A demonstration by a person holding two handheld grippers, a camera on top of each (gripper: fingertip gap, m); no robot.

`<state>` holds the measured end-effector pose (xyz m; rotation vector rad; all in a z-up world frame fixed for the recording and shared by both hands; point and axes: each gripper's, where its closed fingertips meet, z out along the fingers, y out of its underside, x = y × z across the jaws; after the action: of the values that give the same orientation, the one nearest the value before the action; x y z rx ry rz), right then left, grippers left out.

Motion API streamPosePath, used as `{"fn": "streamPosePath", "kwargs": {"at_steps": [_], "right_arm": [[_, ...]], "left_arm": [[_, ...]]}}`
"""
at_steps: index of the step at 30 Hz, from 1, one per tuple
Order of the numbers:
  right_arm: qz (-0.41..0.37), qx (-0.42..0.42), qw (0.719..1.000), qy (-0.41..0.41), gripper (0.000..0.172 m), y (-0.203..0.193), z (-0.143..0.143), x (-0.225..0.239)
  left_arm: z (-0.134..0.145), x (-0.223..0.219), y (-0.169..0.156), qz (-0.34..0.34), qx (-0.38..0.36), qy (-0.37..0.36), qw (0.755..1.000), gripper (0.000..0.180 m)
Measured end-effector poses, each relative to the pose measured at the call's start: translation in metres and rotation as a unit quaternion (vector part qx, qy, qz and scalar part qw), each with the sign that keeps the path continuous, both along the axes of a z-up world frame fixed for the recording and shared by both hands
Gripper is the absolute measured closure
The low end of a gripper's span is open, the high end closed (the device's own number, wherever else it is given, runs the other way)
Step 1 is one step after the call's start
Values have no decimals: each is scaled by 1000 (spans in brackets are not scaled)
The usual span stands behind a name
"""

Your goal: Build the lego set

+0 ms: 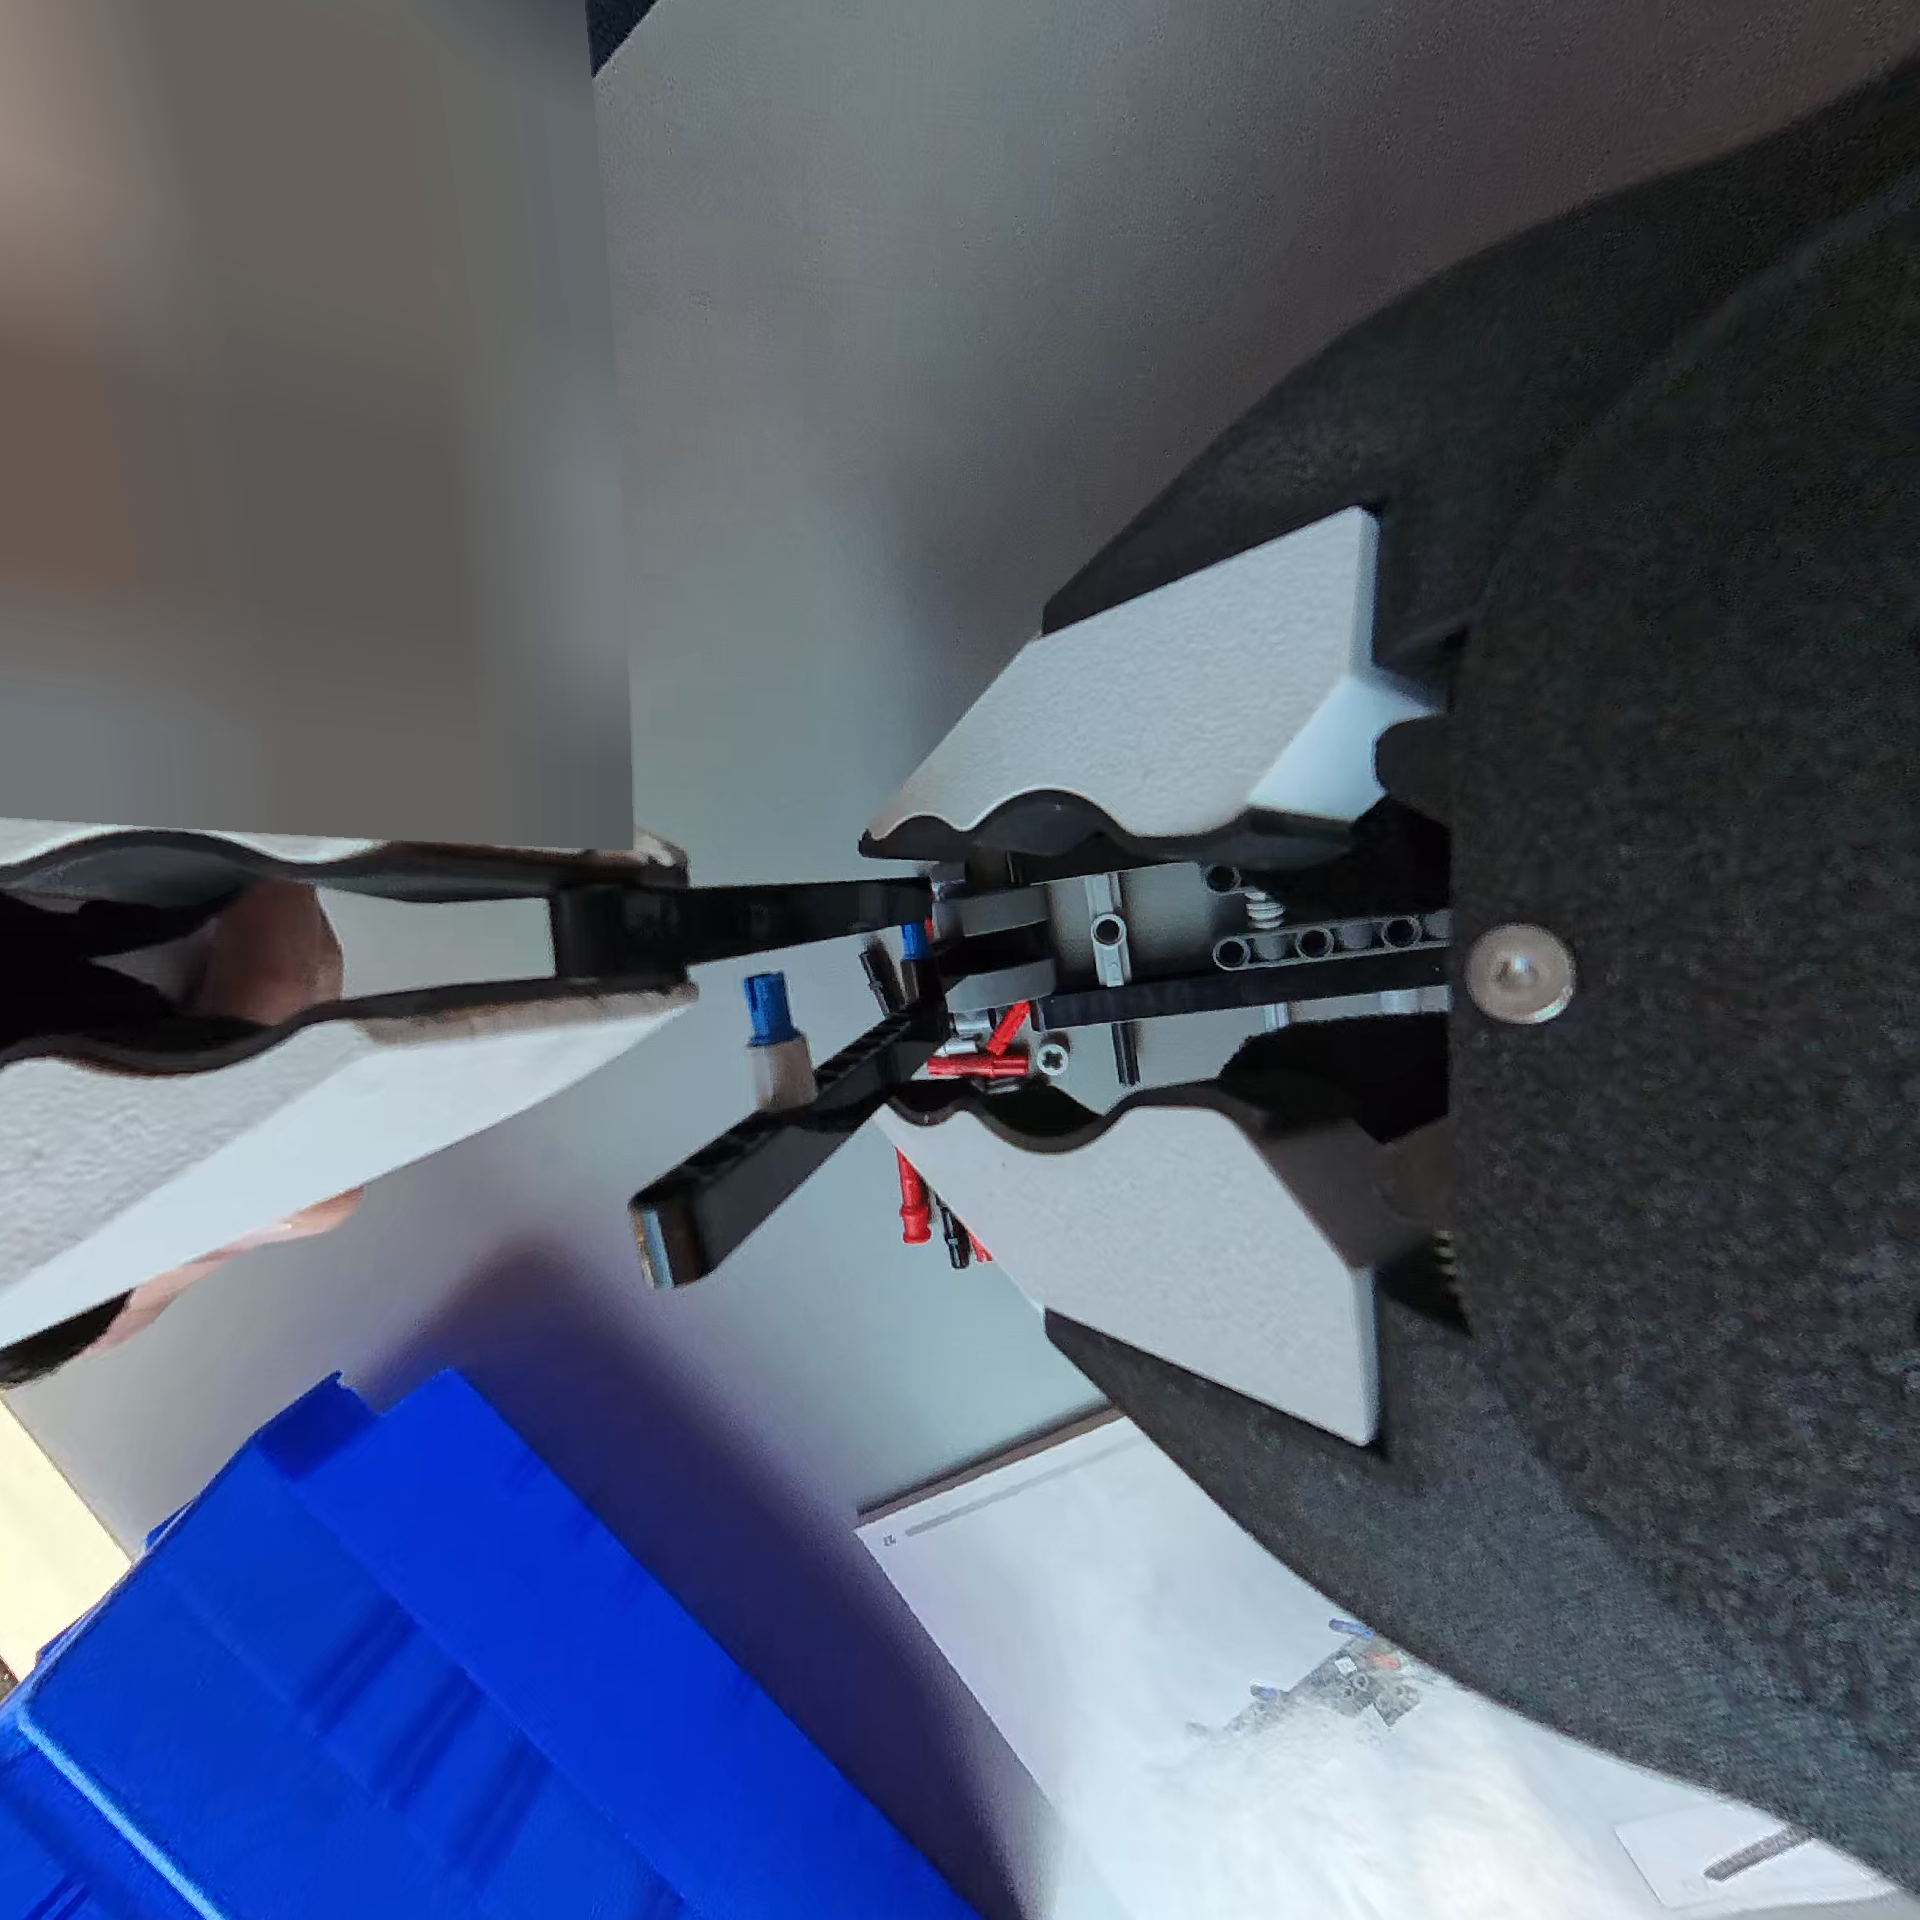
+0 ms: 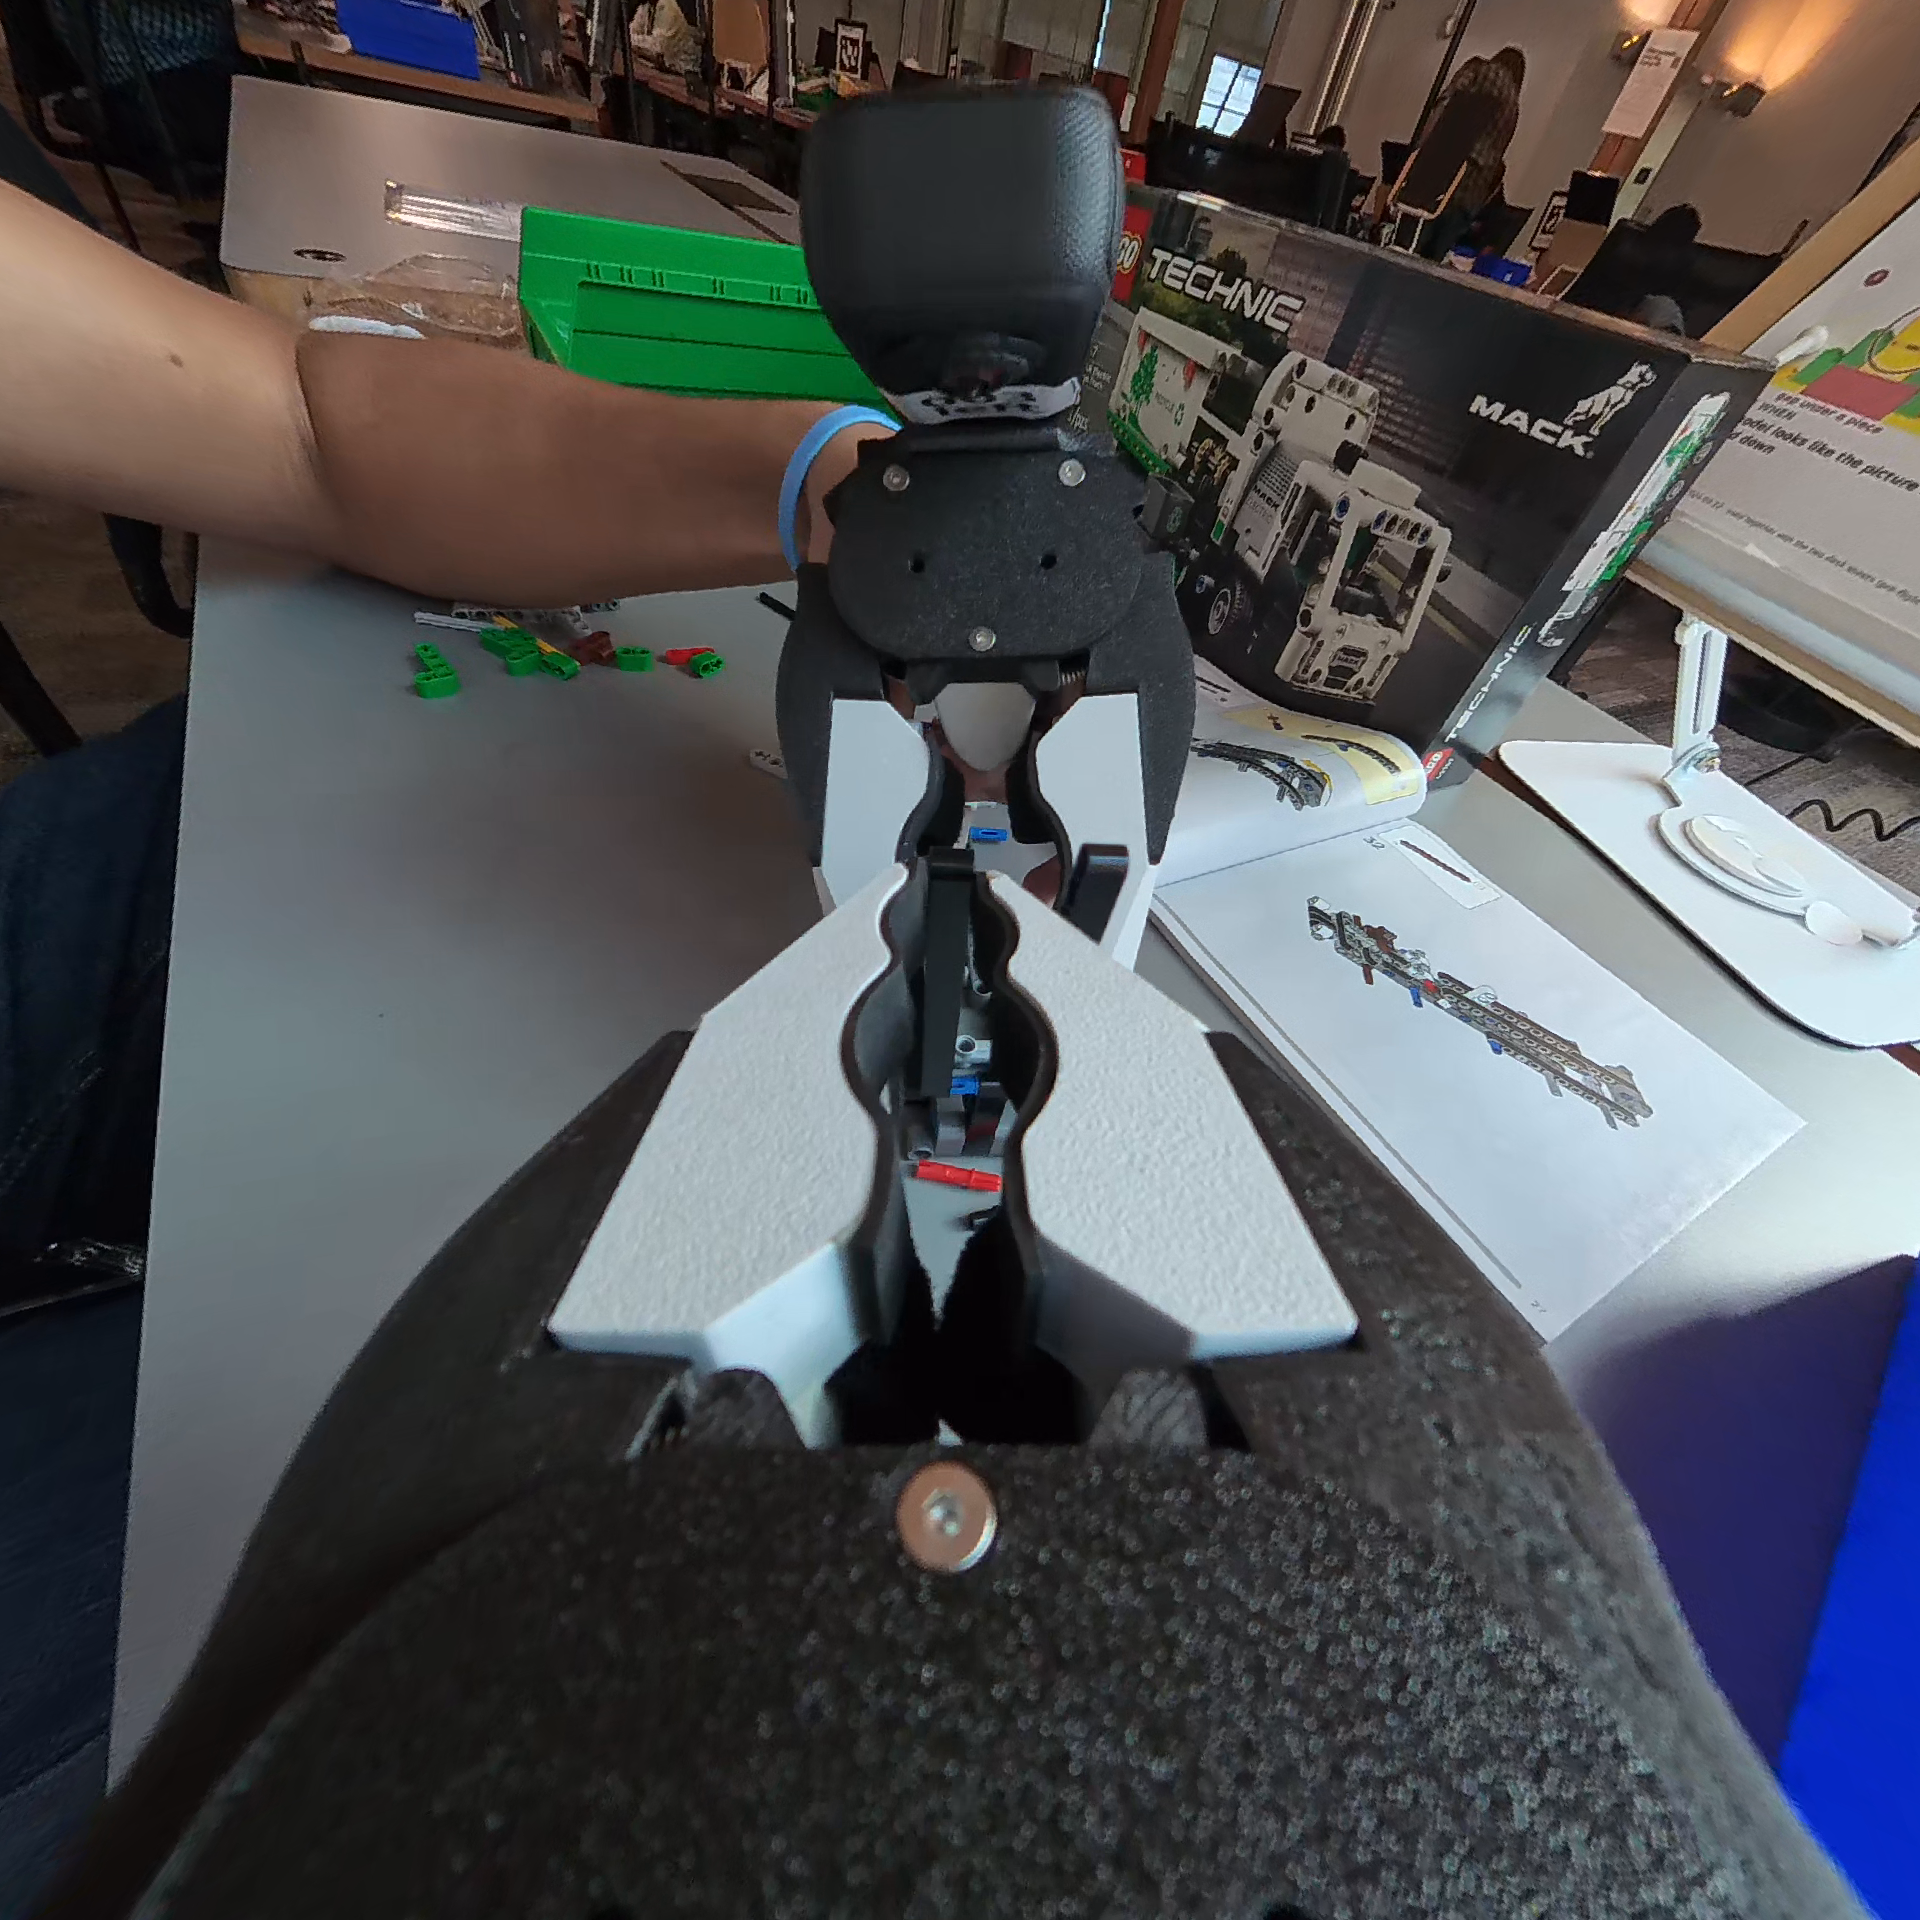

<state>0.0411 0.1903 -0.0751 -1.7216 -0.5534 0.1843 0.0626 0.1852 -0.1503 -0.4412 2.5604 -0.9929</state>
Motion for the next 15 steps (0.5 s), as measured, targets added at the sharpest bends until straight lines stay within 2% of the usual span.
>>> {"fn": "streamPosePath", "kwargs": {"at_steps": [12, 15], "right_arm": [[-6, 15, 1000, -15, 164, 1, 1, 3], [-11, 19, 1000, -16, 164, 2, 1, 6]], "left_arm": [[-1, 1, 2, 7, -7, -6, 1000, 145], [-1, 0, 1, 9, -21, 12, 1000, 149]]}}
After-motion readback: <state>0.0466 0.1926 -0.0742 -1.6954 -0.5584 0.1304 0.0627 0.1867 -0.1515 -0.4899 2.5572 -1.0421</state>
